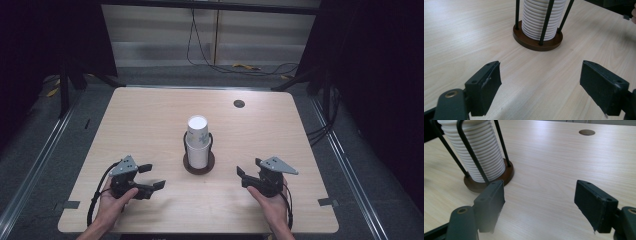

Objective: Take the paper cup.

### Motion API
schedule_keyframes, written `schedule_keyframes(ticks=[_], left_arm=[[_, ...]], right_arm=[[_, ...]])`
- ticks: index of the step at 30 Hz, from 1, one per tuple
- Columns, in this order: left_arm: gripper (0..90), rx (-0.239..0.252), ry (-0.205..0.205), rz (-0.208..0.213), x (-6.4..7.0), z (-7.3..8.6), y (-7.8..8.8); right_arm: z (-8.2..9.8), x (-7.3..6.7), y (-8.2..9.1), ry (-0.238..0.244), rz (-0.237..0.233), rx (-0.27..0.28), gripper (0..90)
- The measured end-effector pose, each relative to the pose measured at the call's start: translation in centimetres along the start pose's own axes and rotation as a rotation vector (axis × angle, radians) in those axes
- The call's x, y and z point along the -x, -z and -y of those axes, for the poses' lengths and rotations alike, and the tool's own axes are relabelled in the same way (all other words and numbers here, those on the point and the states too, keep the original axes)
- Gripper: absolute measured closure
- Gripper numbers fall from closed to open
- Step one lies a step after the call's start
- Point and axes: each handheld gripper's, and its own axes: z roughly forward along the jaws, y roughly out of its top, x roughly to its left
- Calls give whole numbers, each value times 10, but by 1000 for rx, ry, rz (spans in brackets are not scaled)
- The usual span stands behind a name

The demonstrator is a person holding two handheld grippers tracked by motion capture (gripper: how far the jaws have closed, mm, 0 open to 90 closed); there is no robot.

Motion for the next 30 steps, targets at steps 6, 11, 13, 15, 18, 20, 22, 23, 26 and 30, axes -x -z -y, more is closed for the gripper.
schedule_keyframes(ticks=[6, 11, 13, 15, 18, 20, 22, 23, 26, 30], left_arm=[[163, 25, 39, -13, -3, 0, 3], [163, 25, 45, -12, -4, 0, 1], [163, 22, 49, -12, -4, 0, 0], [163, 19, 45, -15, -4, 1, 0], [167, 23, 39, -18, -3, 0, 1], [167, 21, 28, -19, -2, 0, 1], [167, 25, 28, -13, -1, 1, 0], [167, 18, 20, -15, 0, 1, 0], [169, 14, 15, -18, 1, 1, 0], [169, 16, 15, -15, 2, 2, 2]], right_arm=[[0, -8, -3, 20, -13, -10, 248], [-1, -12, -3, 36, -52, -16, 272], [-1, -12, -3, 34, -61, -16, 277], [-3, -13, -3, 37, -81, -20, 284], [-6, -13, -3, 32, -106, -19, 285], [-9, -14, -3, 41, -115, -17, 275], [-11, -14, 0, 45, -121, 1, 273], [-12, -15, 0, 43, -124, 1, 273], [-16, -17, 1, 45, -156, -13, 273], [-24, -23, 3, 54, -185, -14, 272]])
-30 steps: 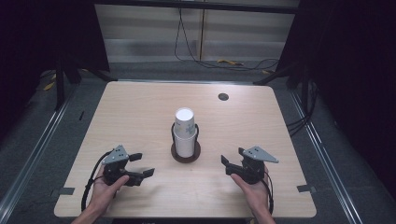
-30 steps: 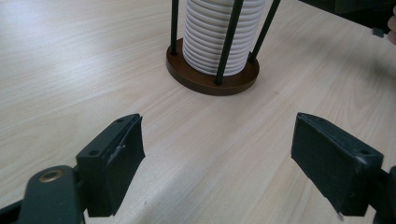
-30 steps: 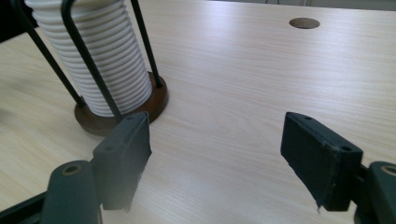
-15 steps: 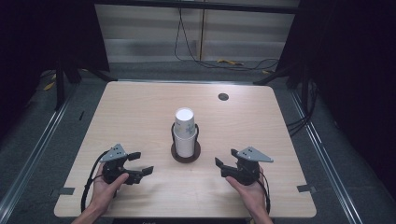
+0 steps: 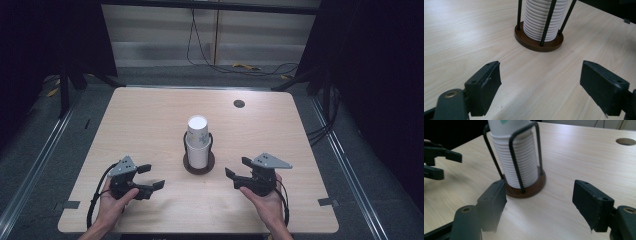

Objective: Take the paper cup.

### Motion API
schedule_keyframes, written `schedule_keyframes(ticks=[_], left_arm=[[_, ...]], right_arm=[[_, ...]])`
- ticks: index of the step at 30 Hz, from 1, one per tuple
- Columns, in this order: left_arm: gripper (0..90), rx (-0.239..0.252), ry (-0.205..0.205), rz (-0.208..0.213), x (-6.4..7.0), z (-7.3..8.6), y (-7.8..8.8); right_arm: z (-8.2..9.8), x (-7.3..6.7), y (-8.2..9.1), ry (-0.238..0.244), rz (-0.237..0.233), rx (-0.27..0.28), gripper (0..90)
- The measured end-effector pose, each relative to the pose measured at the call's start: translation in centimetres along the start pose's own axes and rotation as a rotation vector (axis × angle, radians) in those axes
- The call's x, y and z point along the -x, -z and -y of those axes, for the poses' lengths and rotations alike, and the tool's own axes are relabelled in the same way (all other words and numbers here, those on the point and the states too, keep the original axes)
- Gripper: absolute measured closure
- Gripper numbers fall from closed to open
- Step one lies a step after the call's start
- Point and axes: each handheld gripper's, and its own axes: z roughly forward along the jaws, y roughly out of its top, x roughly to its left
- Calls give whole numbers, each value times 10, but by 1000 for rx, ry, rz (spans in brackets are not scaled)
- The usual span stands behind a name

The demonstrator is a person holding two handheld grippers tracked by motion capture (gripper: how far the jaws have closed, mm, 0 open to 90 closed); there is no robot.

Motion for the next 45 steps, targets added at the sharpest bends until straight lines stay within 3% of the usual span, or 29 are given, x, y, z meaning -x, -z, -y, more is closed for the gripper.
schedule_keyframes(ticks=[4, 11, 15, 19, 25, 31, 39, 45], left_arm=[[169, -4, -10, 5, 1, 0, 0], [193, 9, -19, -4, 2, 0, 2], [194, 7, -18, -5, 2, 0, 2], [193, 2, -18, -6, 3, 1, 1], [193, 8, -14, -3, 3, 0, 4], [190, 9, -5, 4, 3, 0, 3], [190, -3, -10, 6, 3, 1, 1], [190, -1, -15, 2, 3, 1, 2]], right_arm=[[-9, -4, -3, 19, -22, 10, 260], [-25, -4, -15, -2, -78, 17, 266], [-33, -9, -20, 19, -94, 20, 264], [-44, -14, -24, 32, -92, 21, 196], [-57, -21, -28, 64, -121, 9, 187], [-74, -21, -28, 67, -134, 47, 172], [-92, -17, -44, 75, -158, 40, 154], [-104, -27, -59, 92, -166, 28, 141]])
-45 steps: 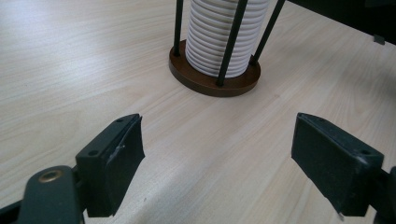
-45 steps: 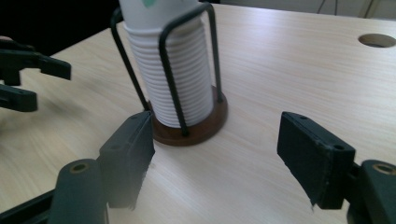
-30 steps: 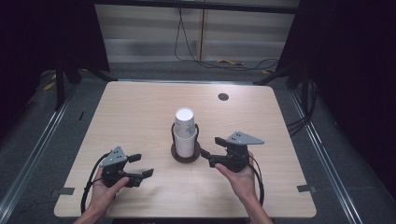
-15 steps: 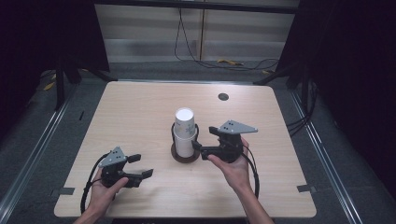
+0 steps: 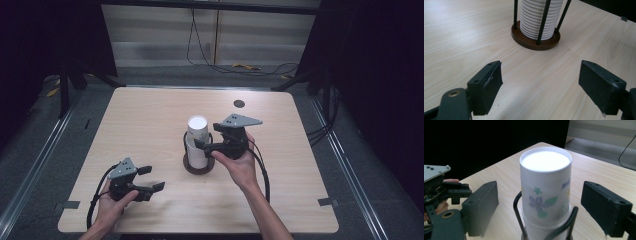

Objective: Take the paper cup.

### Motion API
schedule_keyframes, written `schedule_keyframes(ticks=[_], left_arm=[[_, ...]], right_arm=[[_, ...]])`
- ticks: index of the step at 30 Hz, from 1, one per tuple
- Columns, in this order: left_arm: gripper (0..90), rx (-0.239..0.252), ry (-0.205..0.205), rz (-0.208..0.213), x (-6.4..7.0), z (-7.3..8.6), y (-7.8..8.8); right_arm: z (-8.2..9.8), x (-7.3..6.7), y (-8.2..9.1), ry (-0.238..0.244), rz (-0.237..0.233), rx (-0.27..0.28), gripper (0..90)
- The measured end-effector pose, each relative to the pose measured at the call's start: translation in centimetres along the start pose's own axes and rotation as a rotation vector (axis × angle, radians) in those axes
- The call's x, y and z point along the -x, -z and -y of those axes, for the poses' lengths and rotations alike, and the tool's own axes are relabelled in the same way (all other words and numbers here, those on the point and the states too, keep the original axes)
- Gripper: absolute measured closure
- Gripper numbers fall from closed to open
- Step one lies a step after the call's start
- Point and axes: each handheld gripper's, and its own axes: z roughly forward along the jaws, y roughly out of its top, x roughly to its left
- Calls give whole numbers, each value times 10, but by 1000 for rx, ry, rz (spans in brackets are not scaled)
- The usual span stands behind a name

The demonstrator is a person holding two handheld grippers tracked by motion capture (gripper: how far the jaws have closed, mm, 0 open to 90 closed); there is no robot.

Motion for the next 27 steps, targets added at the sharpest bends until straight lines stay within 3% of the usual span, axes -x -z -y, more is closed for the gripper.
schedule_keyframes(ticks=[4, 10, 13, 15, 27], left_arm=[[190, 1, 0, 0, 0, 0, 0], [190, -3, -1, -3, 0, 0, 0], [190, -4, -9, -4, 0, 0, 1], [190, -1, -5, -7, 0, 0, 1], [191, -4, -14, 13, 1, 1, -2]], right_arm=[[-3, 1, -9, 26, 0, 6, 167], [-7, 5, -24, 11, -13, -12, 184], [-8, 8, -28, -21, -25, -15, 223], [-7, 9, -31, -15, -11, -28, 226], [-10, 14, -41, -22, -26, -52, 278]])
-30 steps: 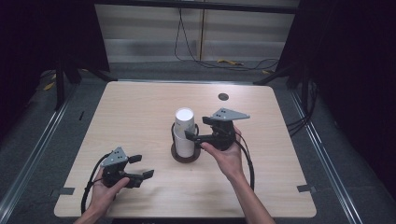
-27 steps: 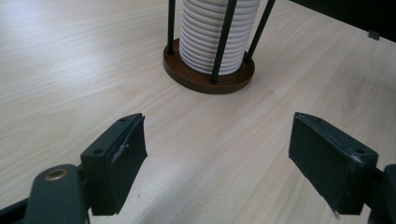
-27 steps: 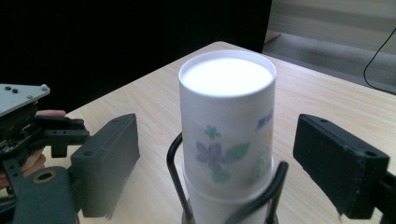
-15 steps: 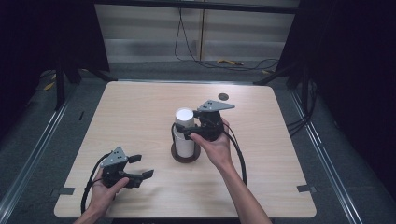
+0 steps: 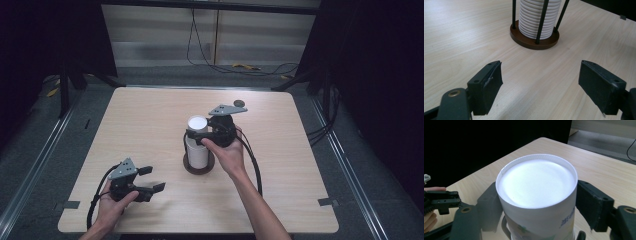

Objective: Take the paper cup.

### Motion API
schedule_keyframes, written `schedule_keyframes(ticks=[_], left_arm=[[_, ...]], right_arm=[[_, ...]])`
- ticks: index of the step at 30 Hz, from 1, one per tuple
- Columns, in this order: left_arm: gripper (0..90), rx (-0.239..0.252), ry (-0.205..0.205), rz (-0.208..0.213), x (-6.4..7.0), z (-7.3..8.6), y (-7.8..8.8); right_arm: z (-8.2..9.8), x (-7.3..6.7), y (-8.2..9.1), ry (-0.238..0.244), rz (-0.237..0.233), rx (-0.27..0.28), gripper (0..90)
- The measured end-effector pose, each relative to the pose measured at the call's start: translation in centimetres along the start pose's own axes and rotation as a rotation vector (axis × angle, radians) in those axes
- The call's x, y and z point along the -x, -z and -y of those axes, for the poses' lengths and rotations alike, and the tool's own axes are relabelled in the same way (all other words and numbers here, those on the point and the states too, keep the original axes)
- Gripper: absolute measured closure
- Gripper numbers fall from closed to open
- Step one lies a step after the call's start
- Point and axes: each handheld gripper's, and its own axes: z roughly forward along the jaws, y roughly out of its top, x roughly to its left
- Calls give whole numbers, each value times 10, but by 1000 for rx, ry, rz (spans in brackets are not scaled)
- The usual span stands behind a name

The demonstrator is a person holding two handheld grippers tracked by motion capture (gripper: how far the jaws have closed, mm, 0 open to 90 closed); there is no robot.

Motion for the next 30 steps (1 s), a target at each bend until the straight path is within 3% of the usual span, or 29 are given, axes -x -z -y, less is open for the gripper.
schedule_keyframes(ticks=[22, 30], left_arm=[[192, -7, 5, 22, 1, 1, -4], [193, -8, 11, 17, -1, 1, -3]], right_arm=[[-8, -2, 0, 52, 6, -4, 321], [-11, -1, 4, 45, 3, 7, 322]])
